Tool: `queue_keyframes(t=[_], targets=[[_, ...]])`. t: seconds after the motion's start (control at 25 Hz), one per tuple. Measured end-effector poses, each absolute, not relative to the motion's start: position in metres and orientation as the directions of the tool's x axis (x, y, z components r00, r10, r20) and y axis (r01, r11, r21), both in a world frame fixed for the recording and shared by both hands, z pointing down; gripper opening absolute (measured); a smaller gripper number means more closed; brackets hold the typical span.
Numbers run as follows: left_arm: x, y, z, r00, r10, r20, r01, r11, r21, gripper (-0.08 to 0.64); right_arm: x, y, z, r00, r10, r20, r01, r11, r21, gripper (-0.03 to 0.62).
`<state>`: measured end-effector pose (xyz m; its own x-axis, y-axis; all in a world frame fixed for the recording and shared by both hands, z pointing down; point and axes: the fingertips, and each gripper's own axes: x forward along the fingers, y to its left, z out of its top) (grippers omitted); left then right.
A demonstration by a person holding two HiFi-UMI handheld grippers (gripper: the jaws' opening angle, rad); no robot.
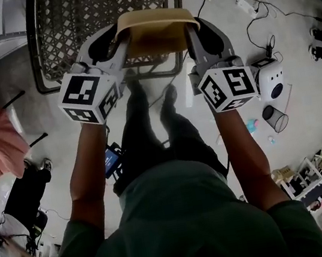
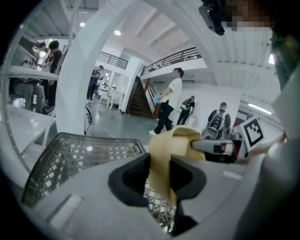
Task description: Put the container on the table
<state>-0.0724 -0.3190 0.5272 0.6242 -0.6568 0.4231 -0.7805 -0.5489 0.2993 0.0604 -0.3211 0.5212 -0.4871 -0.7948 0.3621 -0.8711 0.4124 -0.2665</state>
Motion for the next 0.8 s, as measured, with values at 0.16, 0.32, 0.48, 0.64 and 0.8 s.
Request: queue_keyframes(t=[0.16,0.32,0.48,0.64,0.8], targets=[[-0.072,-0.321,0.556,0.629,-0.628,0.458,-0.776,-0.539,0.326,0.089,0.060,-0.322,0.551,-0.480,-0.779,0.403,-0.875,0.388,-0.291,0.054],[-0.070,-0.325,0.583,0.630,-0.603,0.489,-0.774,-0.531,0.343,0.089,0.062,-0.326,0.579,-0.471,-0.766,0.437,-0.879,0.366,-0.306,0.054],[-0.067,-0.325,0.611,0.633,-0.575,0.519,-0.772,-0.520,0.366,0.089,0.065,-0.325,0.607,-0.461,-0.750,0.474,-0.884,0.341,-0.320,0.052],[-0.065,-0.328,0.634,0.629,-0.555,0.544,-0.774,-0.510,0.375,0.089,0.067,-0.329,0.632,-0.459,-0.735,0.498,-0.885,0.328,-0.331,0.051],[-0.063,-0.330,0.658,0.624,-0.531,0.573,-0.777,-0.497,0.385,0.089,0.069,-0.332,0.658,-0.455,-0.716,0.529,-0.887,0.314,-0.338,0.051]])
